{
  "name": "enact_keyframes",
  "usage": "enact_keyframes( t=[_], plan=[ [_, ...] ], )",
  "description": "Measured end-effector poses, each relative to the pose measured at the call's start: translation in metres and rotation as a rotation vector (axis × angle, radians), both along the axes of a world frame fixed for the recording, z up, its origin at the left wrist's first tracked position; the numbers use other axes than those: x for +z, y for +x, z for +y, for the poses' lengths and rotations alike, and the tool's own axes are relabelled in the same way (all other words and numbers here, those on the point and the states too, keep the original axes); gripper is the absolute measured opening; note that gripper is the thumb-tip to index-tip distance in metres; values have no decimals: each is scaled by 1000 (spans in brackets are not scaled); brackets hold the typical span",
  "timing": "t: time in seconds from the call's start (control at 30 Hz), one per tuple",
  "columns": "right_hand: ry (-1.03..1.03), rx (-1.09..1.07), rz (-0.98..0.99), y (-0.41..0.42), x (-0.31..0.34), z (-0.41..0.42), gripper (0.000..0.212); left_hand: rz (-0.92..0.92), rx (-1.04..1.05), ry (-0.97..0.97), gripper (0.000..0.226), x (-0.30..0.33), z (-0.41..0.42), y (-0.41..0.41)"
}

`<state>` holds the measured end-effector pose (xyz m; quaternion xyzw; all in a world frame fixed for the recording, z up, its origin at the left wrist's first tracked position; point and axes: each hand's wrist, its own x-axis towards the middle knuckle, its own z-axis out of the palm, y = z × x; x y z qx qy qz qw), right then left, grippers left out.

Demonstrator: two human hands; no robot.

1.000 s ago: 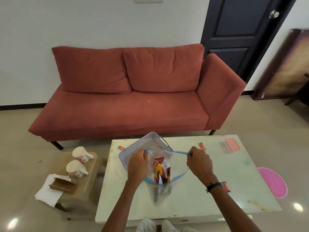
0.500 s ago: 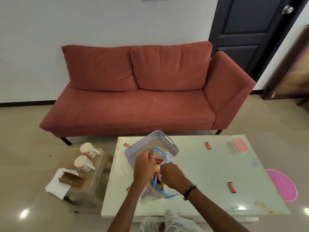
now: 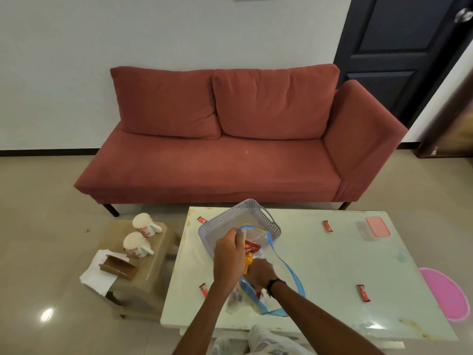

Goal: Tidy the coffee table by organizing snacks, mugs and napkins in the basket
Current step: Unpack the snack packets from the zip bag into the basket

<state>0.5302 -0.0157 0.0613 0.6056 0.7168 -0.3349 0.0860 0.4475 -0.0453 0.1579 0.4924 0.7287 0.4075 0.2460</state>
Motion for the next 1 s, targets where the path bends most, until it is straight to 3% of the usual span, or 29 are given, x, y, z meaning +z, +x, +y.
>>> enact_keyframes(
  t=[0.1,0.23,0.4,0.53,0.83,1.0],
  plan=[
    [31,-14,-6,-2,11,0,22,23,20,-37,27,-5,3,-2],
    [141,66,60,-3,45,13,26,13,96,-100,31,-13,14,-14],
    [329,19,199,17,94,42,8,-76,221,-163,37,-19,40,-23],
    [445,-110,372,36,111,72,11,-133,297,-159,36,-24,73,-24],
    [557,-277,661,60,119,176,16,-50,425,-187,36,-45,141,-53],
    [669,-370,663,66,80,250,18,-4,470,-237,42,-77,154,-66]
  ],
)
